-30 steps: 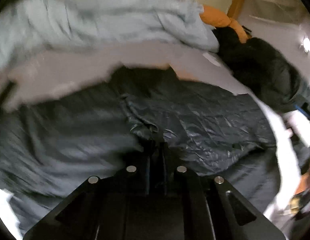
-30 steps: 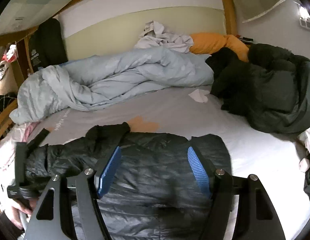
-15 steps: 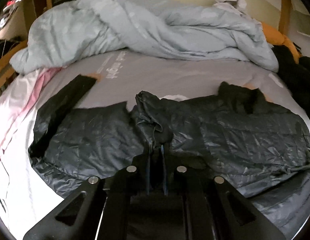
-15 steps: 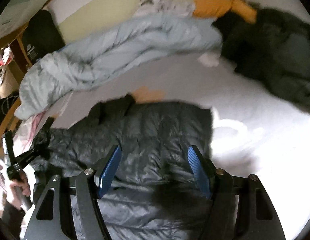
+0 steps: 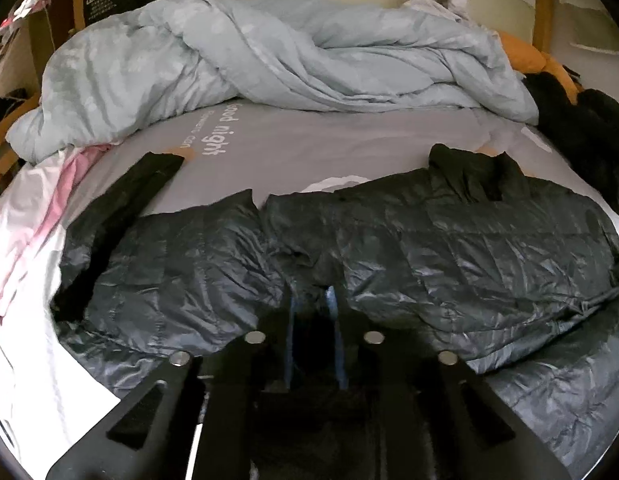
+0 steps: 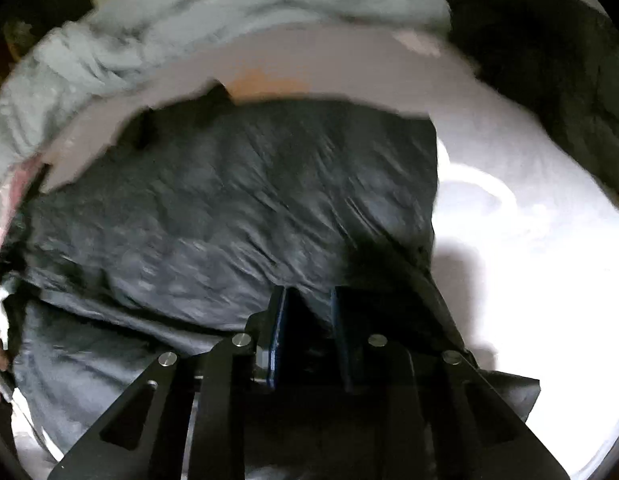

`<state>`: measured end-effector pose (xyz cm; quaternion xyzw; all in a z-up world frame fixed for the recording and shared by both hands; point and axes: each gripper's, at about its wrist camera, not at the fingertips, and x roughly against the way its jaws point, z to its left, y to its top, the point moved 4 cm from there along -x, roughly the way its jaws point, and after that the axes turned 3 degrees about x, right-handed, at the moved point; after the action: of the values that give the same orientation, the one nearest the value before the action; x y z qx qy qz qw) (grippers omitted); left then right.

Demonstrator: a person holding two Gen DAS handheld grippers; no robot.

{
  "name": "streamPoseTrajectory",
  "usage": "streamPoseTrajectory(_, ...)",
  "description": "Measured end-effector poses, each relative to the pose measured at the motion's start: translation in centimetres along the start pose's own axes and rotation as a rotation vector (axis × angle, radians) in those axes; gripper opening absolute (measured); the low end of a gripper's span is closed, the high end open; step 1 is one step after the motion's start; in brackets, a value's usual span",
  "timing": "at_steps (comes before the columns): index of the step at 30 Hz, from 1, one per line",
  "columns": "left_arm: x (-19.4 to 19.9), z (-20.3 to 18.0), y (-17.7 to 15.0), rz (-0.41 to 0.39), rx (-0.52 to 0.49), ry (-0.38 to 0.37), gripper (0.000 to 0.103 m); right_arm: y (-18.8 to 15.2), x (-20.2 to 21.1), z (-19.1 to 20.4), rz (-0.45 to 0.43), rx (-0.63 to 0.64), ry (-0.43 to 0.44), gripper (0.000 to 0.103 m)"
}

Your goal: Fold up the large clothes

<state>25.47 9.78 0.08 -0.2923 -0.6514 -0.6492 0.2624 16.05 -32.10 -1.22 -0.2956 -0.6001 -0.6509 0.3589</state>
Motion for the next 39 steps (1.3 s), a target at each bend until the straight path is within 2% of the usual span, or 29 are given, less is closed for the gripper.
streamPoseTrajectory(1, 0.6, 0.2, 0.3, -0.014, 0.01, 0.009, 0.031, 0.0, 0.8, 0.9, -0.024, 0.02, 0.033, 0.024)
streamPoseTrajectory(2, 1.4, 0.3, 0.6, -0.037, 0.023, 0.004, 0.035, -0.2, 1.4, 2.0, -0.034, 0.049, 0.071, 0.024)
streamPoseTrajectory(4, 3.0, 0.6, 1.4, -0.074, 0.035, -0.006, 0.047, -1.0, 1.3, 3.9, -0.01, 0.106, 0.103, 0.024)
streamPoseTrajectory(7, 4.7, 2.0, 2.7, -0.122, 0.058, 0.016, 0.052, -2.7, -1.6, 4.9, 0.107, 0.155, 0.009, 0.024)
streamPoseTrajectory(9, 5.2, 3.7, 3.4, -0.137, 0.082, 0.045, 0.054, -3.5, -3.4, 4.9, 0.151, 0.154, -0.025, 0.024)
streamPoseTrajectory(12, 5.1, 6.9, 4.5, -0.143, 0.103, 0.102, 0.054, -3.0, -2.5, 4.7, 0.117, 0.13, -0.035, 0.024)
streamPoseTrajectory(16, 4.6, 11.5, 5.5, -0.154, 0.121, 0.175, 0.058, -2.0, 0.7, 4.2, 0.002, 0.121, -0.055, 0.024)
streamPoseTrajectory(20, 1.9, 15.3, 5.6, -0.103, 0.125, 0.24, 0.062, -1.8, 2.8, 3.2, -0.051, 0.11, -0.066, 0.024)
streamPoseTrajectory(23, -1.1, 17.2, 4.9, -0.002, 0.118, 0.273, 0.063, -1.5, 3.1, 2.6, -0.06, 0.103, -0.098, 0.024)
streamPoseTrajectory(25, -2.8, 18.1, 4.4, 0.046, 0.129, 0.291, 0.063, -1.2, 3.0, 1.8, -0.058, 0.091, -0.109, 0.024)
streamPoseTrajectory(30, -5.8, 19.2, 3.5, 0.101, 0.135, 0.314, 0.063, -0.8, 2.6, 1.1, -0.055, 0.075, -0.123, 0.024)
streamPoseTrajectory(31, -6.5, 19.5, 3.1, 0.109, 0.156, 0.314, 0.057, -0.8, 2.5, 1.0, -0.057, 0.081, -0.127, 0.024)
streamPoseTrajectory(32, -7.4, 20.1, 2.5, 0.129, 0.184, 0.333, 0.03, -0.7, 2.5, 0.9, -0.06, 0.087, -0.138, 0.024)
streamPoseTrajectory(33, -8.3, 20.6, 1.7, 0.163, 0.21, 0.366, 0.013, -0.7, 2.6, 0.8, -0.062, 0.093, -0.155, 0.024)
streamPoseTrajectory(34, -8.6, 20.8, 1.3, 0.169, 0.217, 0.376, 0.003, -0.6, 2.6, 0.6, -0.066, 0.095, -0.168, 0.024)
streamPoseTrajectory(37, -6.3, 20.4, 2.1, 0.055, 0.237, 0.367, 0.002, -0.5, 3.0, 0.0, -0.076, 0.074, -0.171, 0.024)
streamPoseTrajectory(39, -3.3, 18.7, 3.6, -0.042, 0.244, 0.301, 0.002, -0.5, 3.4, -0.3, -0.078, 0.05, -0.13, 0.024)
